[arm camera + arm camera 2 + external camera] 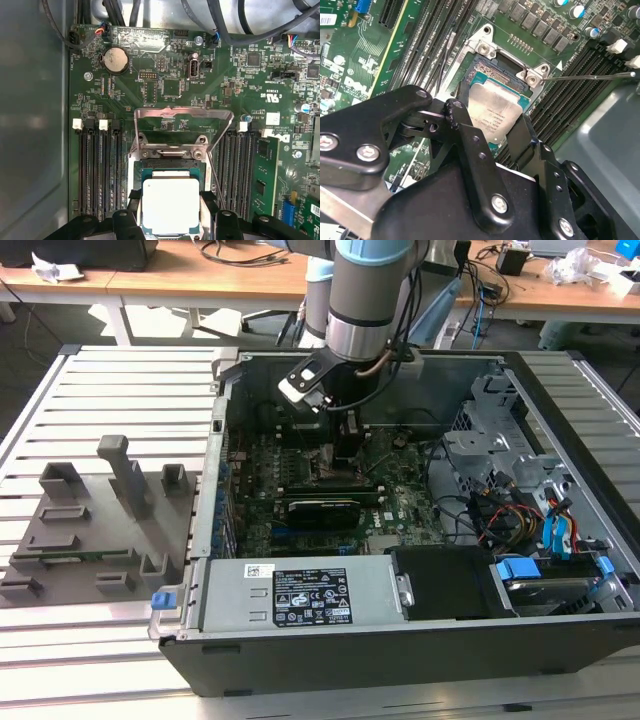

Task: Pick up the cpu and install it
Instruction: 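Place the cpu into insertion slot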

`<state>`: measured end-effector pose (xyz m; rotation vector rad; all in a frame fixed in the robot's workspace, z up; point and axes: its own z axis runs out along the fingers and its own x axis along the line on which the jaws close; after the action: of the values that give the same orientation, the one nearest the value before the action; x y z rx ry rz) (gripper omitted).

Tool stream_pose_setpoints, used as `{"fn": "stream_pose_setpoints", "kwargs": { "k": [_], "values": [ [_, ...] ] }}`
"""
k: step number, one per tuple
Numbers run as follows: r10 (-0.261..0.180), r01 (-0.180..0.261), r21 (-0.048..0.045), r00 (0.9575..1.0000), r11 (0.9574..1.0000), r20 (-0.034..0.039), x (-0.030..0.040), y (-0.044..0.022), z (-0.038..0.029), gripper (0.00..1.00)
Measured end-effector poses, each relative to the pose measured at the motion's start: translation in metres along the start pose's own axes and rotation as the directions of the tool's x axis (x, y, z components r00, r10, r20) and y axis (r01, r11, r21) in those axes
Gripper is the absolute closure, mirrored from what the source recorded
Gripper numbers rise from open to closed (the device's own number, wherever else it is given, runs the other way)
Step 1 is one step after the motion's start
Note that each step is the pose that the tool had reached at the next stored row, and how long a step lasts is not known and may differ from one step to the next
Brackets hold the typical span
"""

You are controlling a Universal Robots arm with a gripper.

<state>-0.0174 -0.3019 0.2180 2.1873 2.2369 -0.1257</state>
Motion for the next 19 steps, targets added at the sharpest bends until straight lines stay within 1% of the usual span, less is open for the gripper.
{"fn": "stream_pose_setpoints", "kwargs": {
  "k": [2, 3, 4, 7, 9, 11, 13, 15, 18, 19],
  "values": [
    [0.001, -0.001, 0.0000, 1.0000, 1.0000, 0.0002, 0.0001, 0.0001, 0.0021, 0.46],
    [0.003, -0.003, 0.0003, 1.0000, 1.0000, 0.0021, 0.0002, 0.0000, 0.0027, 0.46],
    [0.009, -0.009, 0.0007, 0.9999, 1.0000, 0.0053, 0.0002, 0.0000, 0.0033, 0.46],
    [0.025, -0.025, 0.0015, 0.9995, 0.9997, 0.0199, 0.0002, 0.0002, 0.0053, 0.46],
    [0.025, -0.025, 0.0015, 0.9995, 0.9997, 0.0205, -0.0003, 0.0000, 0.0069, 0.46],
    [0.025, -0.025, 0.0015, 0.9995, 0.9997, 0.0204, -0.0006, -0.0010, 0.0100, 0.46],
    [0.025, -0.025, 0.0015, 0.9995, 0.9997, 0.0204, -0.0004, -0.0015, 0.0147, 0.46],
    [0.025, -0.025, 0.0015, 0.9995, 0.9997, 0.0204, -0.0002, -0.0014, 0.0166, 0.46],
    [0.025, -0.025, 0.0017, 0.9995, 0.9997, 0.0203, -0.0003, -0.0014, 0.0177, 0.46],
    [0.025, -0.025, 0.0016, 0.9995, 0.9997, 0.0192, -0.0002, -0.0013, 0.0183, 0.46]
  ]
}}
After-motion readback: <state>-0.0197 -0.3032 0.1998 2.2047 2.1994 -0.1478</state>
